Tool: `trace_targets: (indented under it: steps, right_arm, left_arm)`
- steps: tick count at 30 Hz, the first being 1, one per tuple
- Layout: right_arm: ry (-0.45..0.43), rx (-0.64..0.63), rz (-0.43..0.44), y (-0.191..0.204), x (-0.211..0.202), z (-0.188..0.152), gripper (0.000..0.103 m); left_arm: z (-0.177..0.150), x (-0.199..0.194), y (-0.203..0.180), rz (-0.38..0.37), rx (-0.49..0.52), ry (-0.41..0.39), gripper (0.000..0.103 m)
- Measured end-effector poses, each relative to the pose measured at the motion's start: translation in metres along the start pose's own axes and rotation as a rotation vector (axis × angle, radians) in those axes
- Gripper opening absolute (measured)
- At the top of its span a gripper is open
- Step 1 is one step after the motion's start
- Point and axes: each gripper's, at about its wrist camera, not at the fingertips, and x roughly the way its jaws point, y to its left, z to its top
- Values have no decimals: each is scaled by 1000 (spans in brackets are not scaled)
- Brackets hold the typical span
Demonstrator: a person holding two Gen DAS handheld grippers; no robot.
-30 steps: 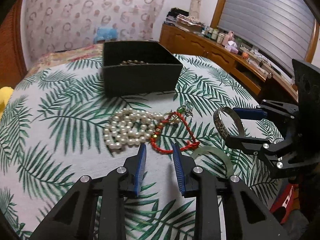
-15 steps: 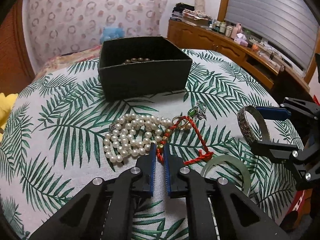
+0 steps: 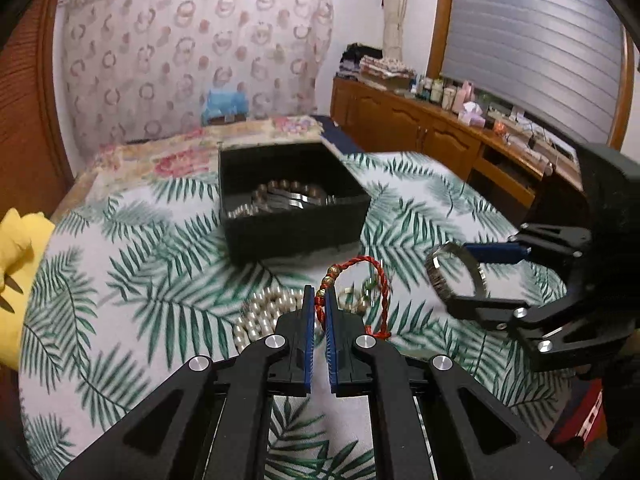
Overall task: Organize jewelry
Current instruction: 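Carry the red string bracelet into the box with the left tool while the right tool drops the bangle there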
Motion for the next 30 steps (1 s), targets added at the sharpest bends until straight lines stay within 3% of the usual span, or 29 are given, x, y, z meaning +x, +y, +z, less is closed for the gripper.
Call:
trace_targets:
  steps: [9, 20, 30]
  right_arm:
    - [8, -8, 17, -11, 14, 31, 62]
    - [-4, -12, 33, -39, 34, 82, 62]
    - [-12, -22, 41, -58, 62, 117, 62]
  left_arm:
    - [33, 1, 12, -2, 1, -25, 4]
    - [86, 41, 48, 24, -21, 1, 4]
    - [91, 80, 61, 17, -41, 80, 5]
